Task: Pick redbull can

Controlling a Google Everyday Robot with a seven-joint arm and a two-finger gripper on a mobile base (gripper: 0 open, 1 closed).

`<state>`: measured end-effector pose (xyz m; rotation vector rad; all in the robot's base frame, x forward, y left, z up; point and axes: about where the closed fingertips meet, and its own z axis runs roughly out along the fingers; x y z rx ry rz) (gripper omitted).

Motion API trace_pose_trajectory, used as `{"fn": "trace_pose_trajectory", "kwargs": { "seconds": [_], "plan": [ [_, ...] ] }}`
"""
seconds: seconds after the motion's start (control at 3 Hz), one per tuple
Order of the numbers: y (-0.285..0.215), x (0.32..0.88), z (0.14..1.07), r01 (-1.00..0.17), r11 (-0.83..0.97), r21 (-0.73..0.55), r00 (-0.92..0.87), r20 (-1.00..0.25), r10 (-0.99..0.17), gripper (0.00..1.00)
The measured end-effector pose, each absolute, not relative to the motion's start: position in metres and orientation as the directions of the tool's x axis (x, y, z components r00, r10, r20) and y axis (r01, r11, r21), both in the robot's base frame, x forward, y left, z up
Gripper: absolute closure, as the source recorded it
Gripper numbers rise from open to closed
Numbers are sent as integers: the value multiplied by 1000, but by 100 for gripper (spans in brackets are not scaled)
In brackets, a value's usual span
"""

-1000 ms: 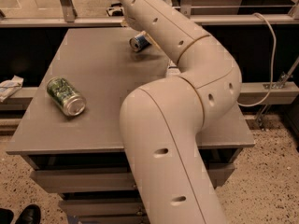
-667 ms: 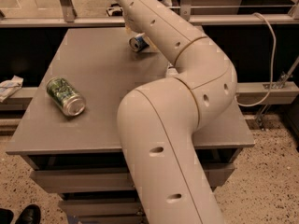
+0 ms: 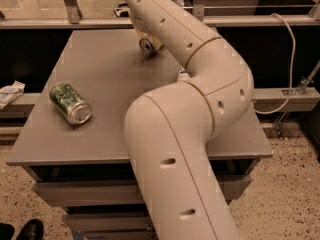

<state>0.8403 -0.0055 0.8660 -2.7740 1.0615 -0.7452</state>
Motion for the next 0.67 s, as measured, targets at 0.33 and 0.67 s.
{"fn": "trace_pose_trajectory", "kwargs": {
  "seconds": [0.33,0.67],
  "plan": [
    [4,823,898,-578,-748,-326,656,360,-664,100],
    [2,797,939,-559,-687,-464,663,246,-707,100]
  ]
}}
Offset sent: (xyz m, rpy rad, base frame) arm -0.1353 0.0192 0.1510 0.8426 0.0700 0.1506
